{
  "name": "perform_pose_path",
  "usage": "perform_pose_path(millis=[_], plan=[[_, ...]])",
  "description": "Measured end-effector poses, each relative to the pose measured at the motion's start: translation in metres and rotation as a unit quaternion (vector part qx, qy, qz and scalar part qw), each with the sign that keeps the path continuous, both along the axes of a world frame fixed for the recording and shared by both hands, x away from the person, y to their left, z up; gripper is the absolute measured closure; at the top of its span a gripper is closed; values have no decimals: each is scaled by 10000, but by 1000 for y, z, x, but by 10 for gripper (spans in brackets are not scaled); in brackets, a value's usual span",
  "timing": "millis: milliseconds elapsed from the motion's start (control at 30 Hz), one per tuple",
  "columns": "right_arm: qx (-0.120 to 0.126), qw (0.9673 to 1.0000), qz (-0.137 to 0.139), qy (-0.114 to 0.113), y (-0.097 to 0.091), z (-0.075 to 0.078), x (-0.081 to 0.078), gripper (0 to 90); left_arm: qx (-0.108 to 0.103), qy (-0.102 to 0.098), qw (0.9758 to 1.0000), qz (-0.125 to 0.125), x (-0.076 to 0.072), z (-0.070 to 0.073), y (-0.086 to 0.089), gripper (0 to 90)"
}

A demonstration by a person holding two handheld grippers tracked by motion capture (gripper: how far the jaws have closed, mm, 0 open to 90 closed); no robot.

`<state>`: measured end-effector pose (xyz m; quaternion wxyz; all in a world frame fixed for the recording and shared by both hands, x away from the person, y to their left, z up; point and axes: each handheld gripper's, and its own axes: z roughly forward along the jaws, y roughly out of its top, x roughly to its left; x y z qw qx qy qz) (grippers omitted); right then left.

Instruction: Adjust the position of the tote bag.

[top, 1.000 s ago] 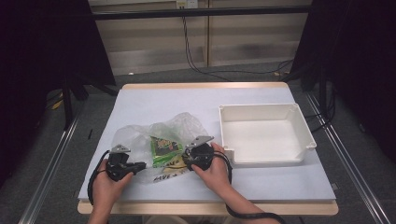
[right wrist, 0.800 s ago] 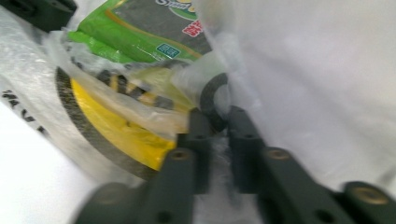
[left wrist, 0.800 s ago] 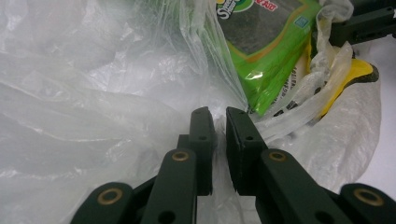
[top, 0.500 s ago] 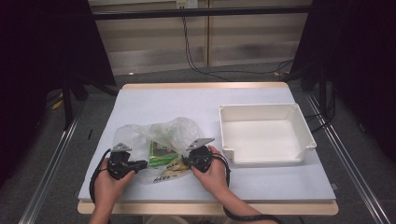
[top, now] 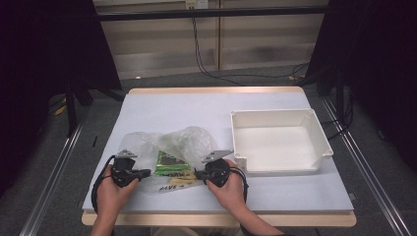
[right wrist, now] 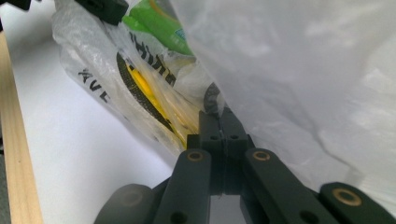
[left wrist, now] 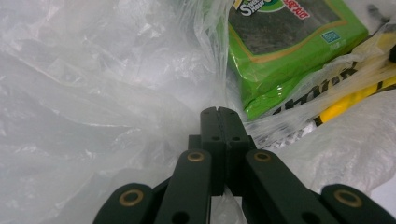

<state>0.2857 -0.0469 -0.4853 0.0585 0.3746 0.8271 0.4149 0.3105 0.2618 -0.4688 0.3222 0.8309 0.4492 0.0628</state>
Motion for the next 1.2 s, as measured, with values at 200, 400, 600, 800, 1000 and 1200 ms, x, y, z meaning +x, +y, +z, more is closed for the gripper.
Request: perform_pose_path(millis=[200, 400, 600, 800, 1000, 1200], plan=[[70, 9999, 27, 109, 3, -1, -2, 844, -221, 44, 9997, 98, -1, 0, 6, 900], [-38, 10000, 37, -73, 3, 7, -1, 689, -444, 33, 9990, 91, -2, 3, 5, 732], [-151, 9997, 139, -164, 6, 13, -3, 693, -618, -35, 9979, 189, -3, 14, 3, 590], [-213, 9995, 160, -153, 8, 16, -6, 631, -776, -148, 9967, 205, -6, 24, 0, 552], [-218, 9993, 212, -235, 6, 24, -11, 541, -695, -142, 9972, 228, -9, 31, -1, 723], [-181, 9991, 259, -265, 2, 32, -12, 510, -730, -190, 9971, 122, -10, 37, -11, 786]])
